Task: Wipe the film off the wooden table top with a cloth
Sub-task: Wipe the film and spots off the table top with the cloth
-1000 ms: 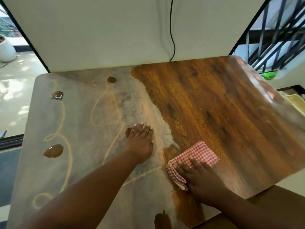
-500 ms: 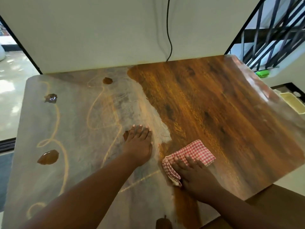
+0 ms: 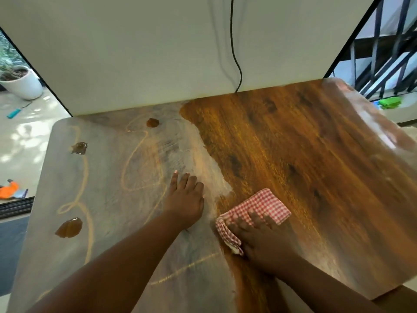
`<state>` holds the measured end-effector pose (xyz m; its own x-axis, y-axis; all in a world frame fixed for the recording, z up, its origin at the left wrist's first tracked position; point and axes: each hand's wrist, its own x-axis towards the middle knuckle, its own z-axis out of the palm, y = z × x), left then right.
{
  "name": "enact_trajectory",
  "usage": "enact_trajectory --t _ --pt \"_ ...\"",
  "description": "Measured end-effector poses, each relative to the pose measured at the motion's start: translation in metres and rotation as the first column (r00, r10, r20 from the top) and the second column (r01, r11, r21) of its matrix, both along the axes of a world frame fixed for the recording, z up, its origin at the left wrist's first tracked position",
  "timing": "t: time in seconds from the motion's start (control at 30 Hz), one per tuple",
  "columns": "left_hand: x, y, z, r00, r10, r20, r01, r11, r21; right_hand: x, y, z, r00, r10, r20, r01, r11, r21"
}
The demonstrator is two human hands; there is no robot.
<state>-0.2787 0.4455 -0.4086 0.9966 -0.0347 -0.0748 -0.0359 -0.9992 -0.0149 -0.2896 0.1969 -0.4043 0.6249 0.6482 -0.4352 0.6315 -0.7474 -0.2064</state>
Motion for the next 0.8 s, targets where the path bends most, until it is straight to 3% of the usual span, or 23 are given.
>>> enact_trajectory --t 0.27,0.4,0.5,0.67,0.8 --pt "0.026 0.026 -0.011 0.991 0.131 -0.024 -0.132 0.99 -0.048 0.075 0.073 0.002 0.993 -0.097 0.069 0.099 0.995 -0.015" --pt "0.054 0.042 -0.014 0.983 0.173 -0.069 -0.179 0.98 -0.09 0.063 0.082 -0.008 0.986 -0.153 0.063 0.15 0.988 0.047" --pt "0.072 0.057 -0.016 0.976 0.194 -0.096 -0.206 0.969 -0.134 0.044 0.061 -0.009 0.991 -0.105 0.08 0.102 0.994 0.042" --pt "0.09 0.075 -0.025 0.979 0.169 -0.113 -0.187 0.967 -0.171 0.049 0.049 -0.003 0.991 -0.113 0.071 0.111 0.993 0.024" --pt "0.097 0.082 -0.03 0.973 0.138 -0.184 -0.173 0.967 -0.189 0.092 0.09 -0.003 0.973 -0.195 0.122 0.197 0.98 -0.005"
